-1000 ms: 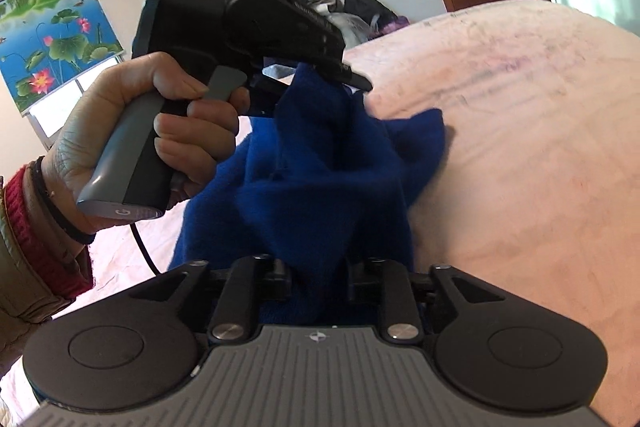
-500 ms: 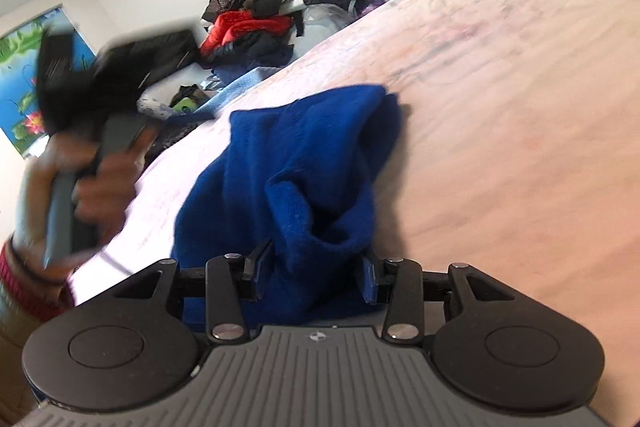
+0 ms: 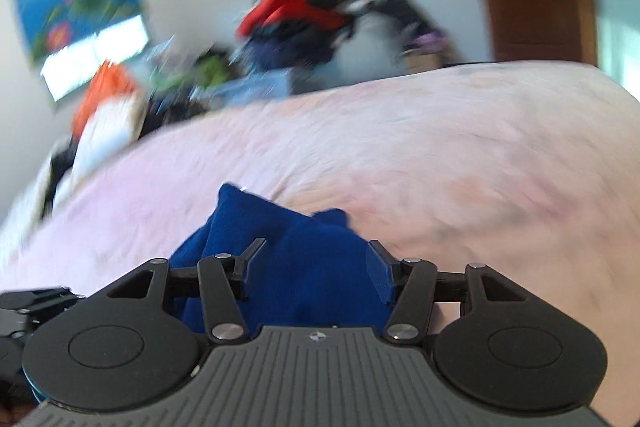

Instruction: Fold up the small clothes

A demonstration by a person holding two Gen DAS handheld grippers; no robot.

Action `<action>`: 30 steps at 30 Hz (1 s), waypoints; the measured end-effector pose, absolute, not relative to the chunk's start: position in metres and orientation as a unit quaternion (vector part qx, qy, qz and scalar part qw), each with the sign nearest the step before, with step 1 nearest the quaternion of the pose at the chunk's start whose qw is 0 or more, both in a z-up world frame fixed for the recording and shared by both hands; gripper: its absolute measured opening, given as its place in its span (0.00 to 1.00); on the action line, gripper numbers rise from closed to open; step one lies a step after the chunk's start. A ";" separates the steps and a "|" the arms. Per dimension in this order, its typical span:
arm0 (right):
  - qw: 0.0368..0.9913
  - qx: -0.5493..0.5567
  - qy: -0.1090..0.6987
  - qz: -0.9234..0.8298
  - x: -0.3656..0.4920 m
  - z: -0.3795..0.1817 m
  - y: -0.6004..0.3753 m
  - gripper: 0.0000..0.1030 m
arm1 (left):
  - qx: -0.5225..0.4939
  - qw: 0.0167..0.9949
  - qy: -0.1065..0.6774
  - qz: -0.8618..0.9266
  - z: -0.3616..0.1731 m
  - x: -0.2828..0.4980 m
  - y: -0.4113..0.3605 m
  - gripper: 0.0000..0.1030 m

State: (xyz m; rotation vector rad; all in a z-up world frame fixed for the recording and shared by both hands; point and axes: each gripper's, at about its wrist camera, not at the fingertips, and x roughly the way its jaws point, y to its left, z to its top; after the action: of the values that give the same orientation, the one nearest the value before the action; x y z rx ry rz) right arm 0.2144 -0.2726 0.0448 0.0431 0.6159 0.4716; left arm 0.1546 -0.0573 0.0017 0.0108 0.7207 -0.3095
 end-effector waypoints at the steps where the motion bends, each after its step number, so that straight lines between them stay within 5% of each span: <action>1: 0.923 -0.002 0.301 0.237 0.222 0.046 -0.263 0.55 | 0.011 0.925 0.349 -0.150 0.001 0.153 -0.058 0.77; 11: 0.873 -0.087 0.364 0.314 0.272 0.026 -0.233 0.53 | 0.037 0.929 0.338 -0.147 -0.014 0.144 -0.065 0.83; 13: 0.869 -0.086 0.369 0.317 0.276 0.020 -0.234 0.38 | 0.038 0.927 0.342 -0.148 -0.016 0.146 -0.066 0.84; 15: 0.871 -0.071 0.367 0.319 0.273 0.022 -0.240 0.07 | 0.034 0.926 0.346 -0.148 -0.017 0.147 -0.066 0.84; 27: 0.907 -0.094 0.344 0.225 0.272 0.021 -0.246 0.08 | 0.009 0.929 0.342 -0.141 -0.009 0.151 -0.057 0.84; 30: 0.922 -0.104 0.319 0.195 0.266 0.021 -0.246 0.36 | 0.005 0.934 0.330 -0.139 -0.002 0.145 -0.053 0.84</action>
State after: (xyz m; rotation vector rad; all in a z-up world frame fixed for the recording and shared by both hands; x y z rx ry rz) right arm 0.2660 -0.2460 0.0213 -0.2136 0.6553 0.3997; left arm 0.1453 -0.0531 -0.0019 0.0097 0.6746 -0.2836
